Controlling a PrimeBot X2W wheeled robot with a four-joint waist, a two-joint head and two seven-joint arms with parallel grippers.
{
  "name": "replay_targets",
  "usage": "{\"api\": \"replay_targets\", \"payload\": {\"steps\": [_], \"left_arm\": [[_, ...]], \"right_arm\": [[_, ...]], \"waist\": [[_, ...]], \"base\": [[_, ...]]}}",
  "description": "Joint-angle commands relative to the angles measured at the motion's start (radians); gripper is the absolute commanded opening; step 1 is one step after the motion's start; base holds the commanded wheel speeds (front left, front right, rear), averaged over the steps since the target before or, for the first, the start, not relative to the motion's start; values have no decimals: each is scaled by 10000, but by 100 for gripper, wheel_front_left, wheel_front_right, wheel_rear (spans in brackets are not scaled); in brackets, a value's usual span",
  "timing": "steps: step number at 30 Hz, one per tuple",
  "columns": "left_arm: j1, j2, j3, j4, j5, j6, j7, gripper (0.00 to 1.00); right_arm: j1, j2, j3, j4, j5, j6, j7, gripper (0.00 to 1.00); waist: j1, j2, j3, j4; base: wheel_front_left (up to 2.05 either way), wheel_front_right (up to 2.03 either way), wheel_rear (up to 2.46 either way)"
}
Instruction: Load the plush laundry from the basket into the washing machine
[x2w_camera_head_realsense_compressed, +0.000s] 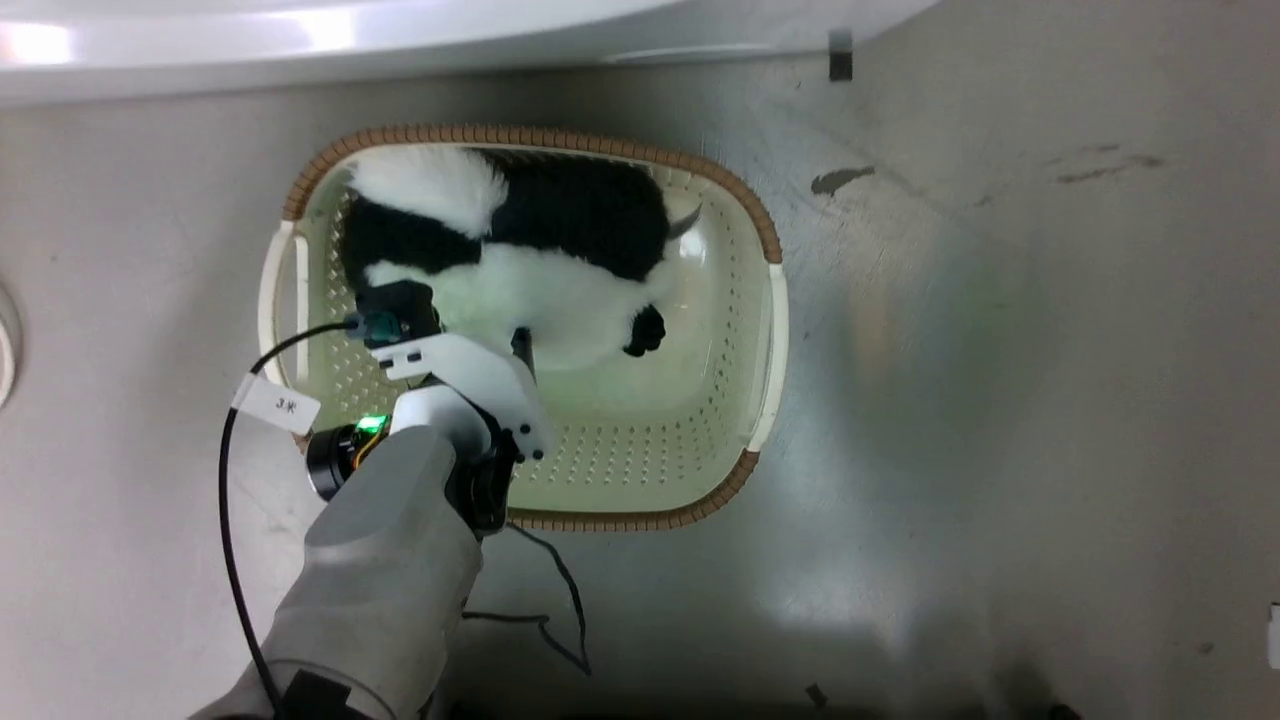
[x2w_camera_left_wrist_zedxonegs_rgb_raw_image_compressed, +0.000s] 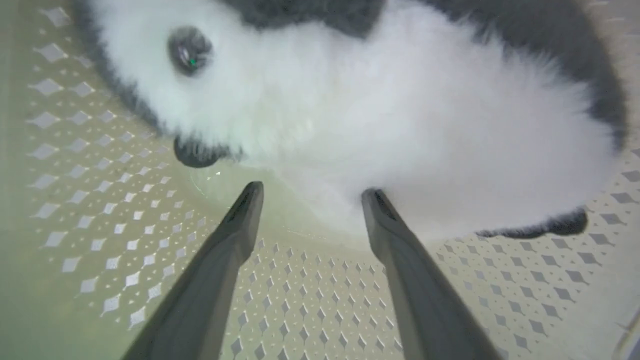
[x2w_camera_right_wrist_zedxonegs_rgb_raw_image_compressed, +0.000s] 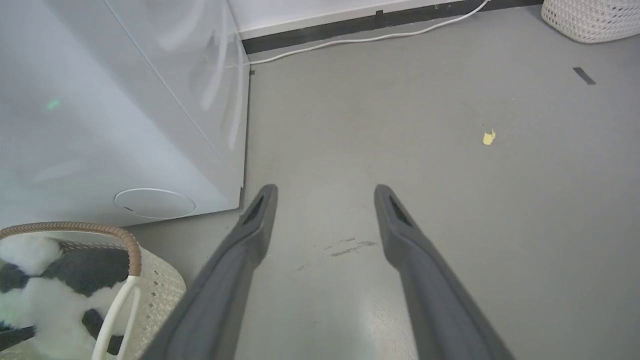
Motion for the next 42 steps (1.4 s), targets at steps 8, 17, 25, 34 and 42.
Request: {"api": "replay_targets", "payload": {"steps": [8, 17, 25, 34, 42], "left_arm": [[-883, 9, -841, 242, -857, -216, -1046, 100], [-1037, 9, -1448, 235, -1381, -708, -1550, 100], [-1079, 9, -2119, 136, -2030, -824, -1435, 100], [-1262, 9, -2865, 91, -2453, -756, -1594, 0], [-1313, 9, -3276, 106, -2804, -975, -1877, 0]], "right_arm": [[167, 24, -338, -365, 307, -9, -133, 100], [153, 24, -362, -469, 305, -9, -145, 100], [330, 24, -631, -793, 349, -9, -80, 100], [480, 24, -798, -1014, 440, -9, -29, 100], [369, 24, -812, -1130, 404, -9, 76, 100]], "waist": [[-1, -1, 832, 38], [-1, -1, 883, -67], [-1, -1, 994, -57], [-1, -1, 1075, 34], [-1, -1, 930, 134]], "base": [[0, 0, 0], [0, 0, 0], [0, 0, 0], [0, 0, 0], [0, 0, 0]]}}
